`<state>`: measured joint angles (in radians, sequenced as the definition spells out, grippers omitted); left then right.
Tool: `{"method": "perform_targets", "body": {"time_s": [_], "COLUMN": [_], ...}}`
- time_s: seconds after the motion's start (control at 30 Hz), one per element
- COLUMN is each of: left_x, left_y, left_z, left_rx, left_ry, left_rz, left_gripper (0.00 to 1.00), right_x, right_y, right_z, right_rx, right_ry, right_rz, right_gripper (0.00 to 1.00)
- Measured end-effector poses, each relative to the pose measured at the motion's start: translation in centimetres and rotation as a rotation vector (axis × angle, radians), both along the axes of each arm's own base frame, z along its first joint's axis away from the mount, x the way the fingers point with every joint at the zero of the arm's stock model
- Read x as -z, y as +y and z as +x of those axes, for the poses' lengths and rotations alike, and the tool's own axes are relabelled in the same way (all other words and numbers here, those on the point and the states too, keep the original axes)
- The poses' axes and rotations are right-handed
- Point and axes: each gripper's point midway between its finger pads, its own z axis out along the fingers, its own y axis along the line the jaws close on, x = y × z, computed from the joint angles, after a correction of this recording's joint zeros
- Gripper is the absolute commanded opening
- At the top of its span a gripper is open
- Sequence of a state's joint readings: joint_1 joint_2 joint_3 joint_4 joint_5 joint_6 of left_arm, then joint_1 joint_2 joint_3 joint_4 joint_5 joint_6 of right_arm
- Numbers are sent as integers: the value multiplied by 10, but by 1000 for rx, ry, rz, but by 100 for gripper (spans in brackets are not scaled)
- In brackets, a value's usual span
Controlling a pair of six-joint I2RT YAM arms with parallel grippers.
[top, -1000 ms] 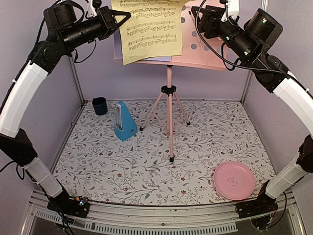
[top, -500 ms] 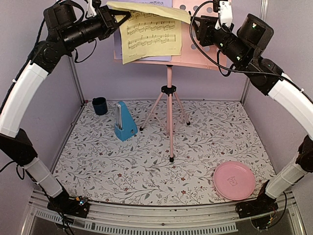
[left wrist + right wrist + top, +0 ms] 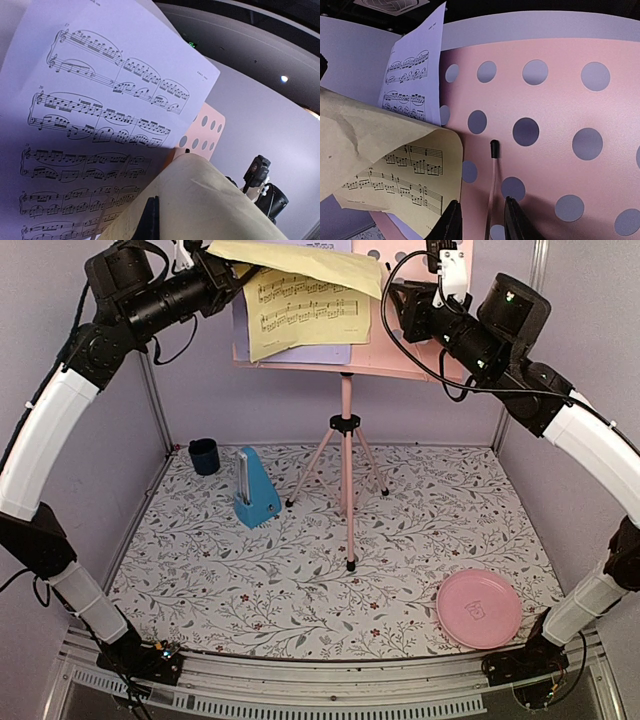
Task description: Set up the instrument practice props
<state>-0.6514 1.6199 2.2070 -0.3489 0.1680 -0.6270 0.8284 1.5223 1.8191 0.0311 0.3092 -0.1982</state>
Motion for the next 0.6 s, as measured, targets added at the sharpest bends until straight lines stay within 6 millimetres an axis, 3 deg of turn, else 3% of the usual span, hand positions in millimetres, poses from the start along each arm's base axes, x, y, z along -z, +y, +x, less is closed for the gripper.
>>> {"method": "perform_targets", "body": {"time_s": [0.1,0.47,0.6], "left_x": [-2,2,4], "left_y": [0,-4,-6], "left_z": [0,4,6], "left_rx": [6,19,22], "left_ry": [0,16,24], "left_rz": [-15,-44,-54], "left_gripper": [0,0,0], "right_x": [2,6,9], "right_y": [2,-1,-1], "right_z": [2,7,9], "right_rx": [2,25,33], "right_ry": [4,15,20], "right_rz": [-7,-12,-16], "right_gripper": [20,20,8]}}
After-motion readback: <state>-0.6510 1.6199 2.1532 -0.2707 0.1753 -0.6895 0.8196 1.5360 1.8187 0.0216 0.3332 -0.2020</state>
